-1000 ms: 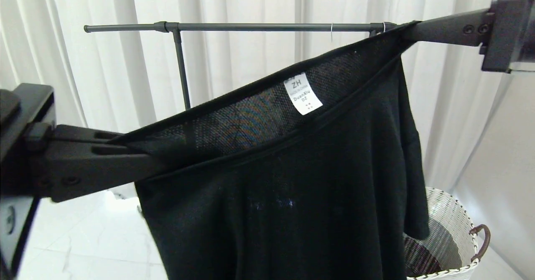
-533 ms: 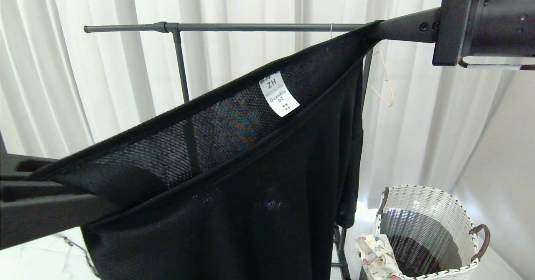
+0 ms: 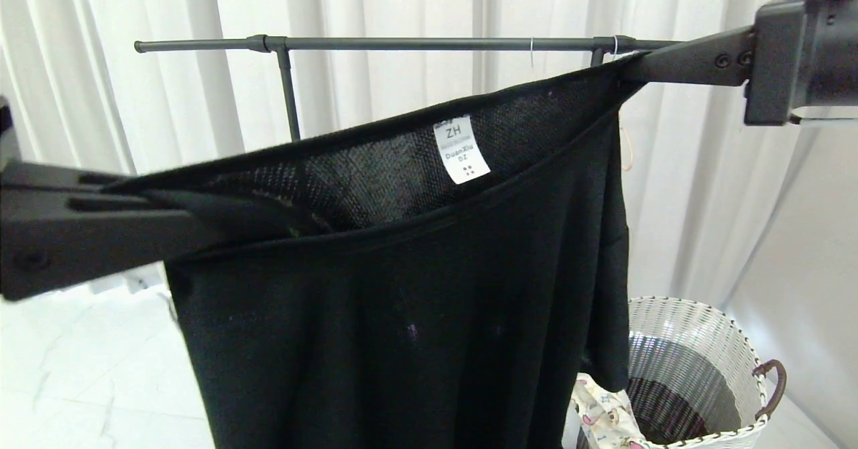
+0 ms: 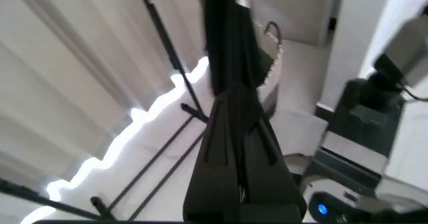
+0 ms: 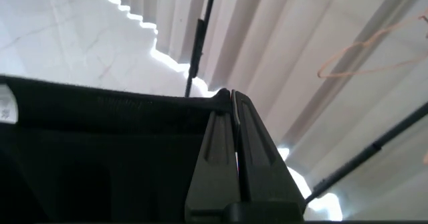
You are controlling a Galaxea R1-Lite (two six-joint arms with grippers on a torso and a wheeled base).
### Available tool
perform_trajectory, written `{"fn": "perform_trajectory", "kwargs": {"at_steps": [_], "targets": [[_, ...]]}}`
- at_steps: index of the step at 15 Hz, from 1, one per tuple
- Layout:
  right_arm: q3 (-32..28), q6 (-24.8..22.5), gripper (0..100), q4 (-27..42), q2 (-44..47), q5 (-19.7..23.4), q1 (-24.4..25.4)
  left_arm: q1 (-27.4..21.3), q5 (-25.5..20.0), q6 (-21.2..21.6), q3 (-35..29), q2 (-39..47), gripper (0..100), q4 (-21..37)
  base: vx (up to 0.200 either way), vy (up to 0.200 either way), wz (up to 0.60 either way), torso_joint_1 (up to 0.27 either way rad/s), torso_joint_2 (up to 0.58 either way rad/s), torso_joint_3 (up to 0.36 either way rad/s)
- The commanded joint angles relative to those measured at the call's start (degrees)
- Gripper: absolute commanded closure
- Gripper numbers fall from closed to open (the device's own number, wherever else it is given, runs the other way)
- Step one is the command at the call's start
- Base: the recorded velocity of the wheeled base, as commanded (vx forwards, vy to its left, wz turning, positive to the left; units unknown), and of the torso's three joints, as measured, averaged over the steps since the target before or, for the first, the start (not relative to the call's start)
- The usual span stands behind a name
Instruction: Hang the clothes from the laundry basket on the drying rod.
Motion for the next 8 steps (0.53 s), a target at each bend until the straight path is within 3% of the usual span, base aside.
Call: {"fn": "perform_trajectory", "kwargs": {"at_steps": [1, 4, 6, 8], "targets": [[0.94, -0.89, 100, 3.04, -5.33, -0.2, 0.61, 4.07, 0.29, -0.1, -6.65, 7.49, 100, -0.1, 0.0, 0.0, 0.0, 0.0, 0.0, 0.0], [3.67, -3.0, 100, 5.41, -9.11, -2.13, 2.19, 6.97, 0.38, 0.08, -13.07, 13.9, 100, -2.83, 0.0, 0.0, 0.0, 0.0, 0.0, 0.0], [5.42, -3.35, 100, 4.89, -9.2, -8.02, 4.65, 7.76, 1.17, 3.16, -14.56, 16.98, 100, -5.29, 0.0, 0.0, 0.0, 0.0, 0.0, 0.0], [5.42, -3.27, 100, 3.57, -8.76, -10.31, 5.27, 7.76, 1.25, 5.35, -14.3, 17.07, 100, -5.29, 0.0, 0.0, 0.0, 0.0, 0.0, 0.0]]}}
